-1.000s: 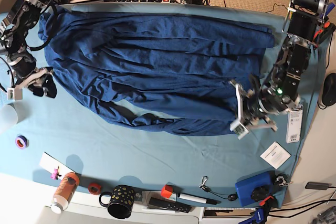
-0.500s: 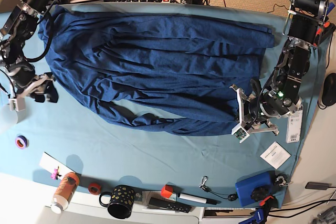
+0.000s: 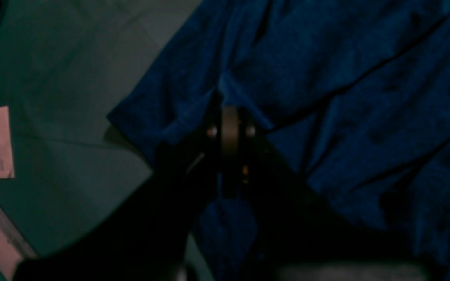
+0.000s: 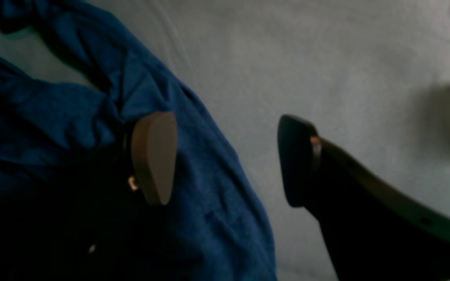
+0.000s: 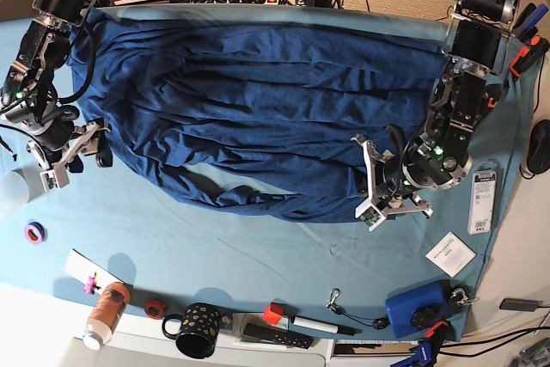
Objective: Layout the t-shirt on the table in an organized manner, then fold the t-shirt properly
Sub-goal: 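Move the right gripper to the hem's other end and grasp it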
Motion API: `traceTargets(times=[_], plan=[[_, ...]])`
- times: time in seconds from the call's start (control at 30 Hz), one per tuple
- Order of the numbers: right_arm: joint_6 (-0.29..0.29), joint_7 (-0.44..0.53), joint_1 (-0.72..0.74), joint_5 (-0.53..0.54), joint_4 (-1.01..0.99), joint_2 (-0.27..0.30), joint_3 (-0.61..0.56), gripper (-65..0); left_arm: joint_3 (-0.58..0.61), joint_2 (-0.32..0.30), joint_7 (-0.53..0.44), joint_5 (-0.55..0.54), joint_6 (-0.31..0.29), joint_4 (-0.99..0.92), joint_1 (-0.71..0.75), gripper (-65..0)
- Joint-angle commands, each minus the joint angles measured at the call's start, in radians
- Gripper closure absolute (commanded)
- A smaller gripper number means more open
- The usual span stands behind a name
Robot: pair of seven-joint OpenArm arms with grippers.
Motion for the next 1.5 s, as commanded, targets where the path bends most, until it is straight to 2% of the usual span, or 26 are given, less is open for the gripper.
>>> traceTargets(times=[0.0, 0.27, 0.5, 0.63, 0.83, 0.9, 1.0, 1.07, 1.47], plan=[[-0.001, 0.029, 0.016, 0.003, -0.01, 0.022, 0.006, -39.8, -0.01, -0.006, -0.018, 0.0, 0.003, 0.016, -0.025, 0.0], [-0.001, 0.043, 0.019, 0.071, -0.2, 0.021, 0.006, -39.8, -0.01, -0.006, -0.019, -0.001, 0.003, 0.016, -0.025, 0.0], [-0.001, 0.04, 0.019, 0.072, -0.21, 0.02, 0.006, -39.7, -0.01, -0.006, -0.019, -0.001, 0.003, 0.016, -0.025, 0.0], [-0.001, 0.04, 0.019, 0.071, -0.211, 0.019, 0.005, -35.7, -0.01, -0.006, -0.019, -0.001, 0.003, 0.016, -0.025, 0.0], [-0.001, 0.038, 0.019, 0.071, -0.22, 0.018, 0.005, -35.6, -0.01, -0.006, -0.019, -0.001, 0.003, 0.016, -0.025, 0.0], [-0.001, 0.036, 0.019, 0.071, -0.22, 0.019, 0.005, -30.5, -0.01, -0.006, -0.019, -0.001, 0.003, 0.016, -0.025, 0.0], [-0.001, 0.037, 0.019, 0.072, -0.22, 0.018, 0.005, -11.0, -0.01, -0.006, -0.019, -0.001, 0.003, 0.016, -0.025, 0.0], [-0.001, 0.039, 0.019, 0.072, -0.22, 0.016, 0.006, -1.3, -0.01, -0.006, -0.019, -0.001, 0.003, 0.016, -0.025, 0.0], [-0.001, 0.08, 0.08, 0.072, -0.218, 0.019, 0.008, 0.0, -0.01, -0.006, -0.018, -0.001, 0.004, 0.016, -0.034, 0.0]])
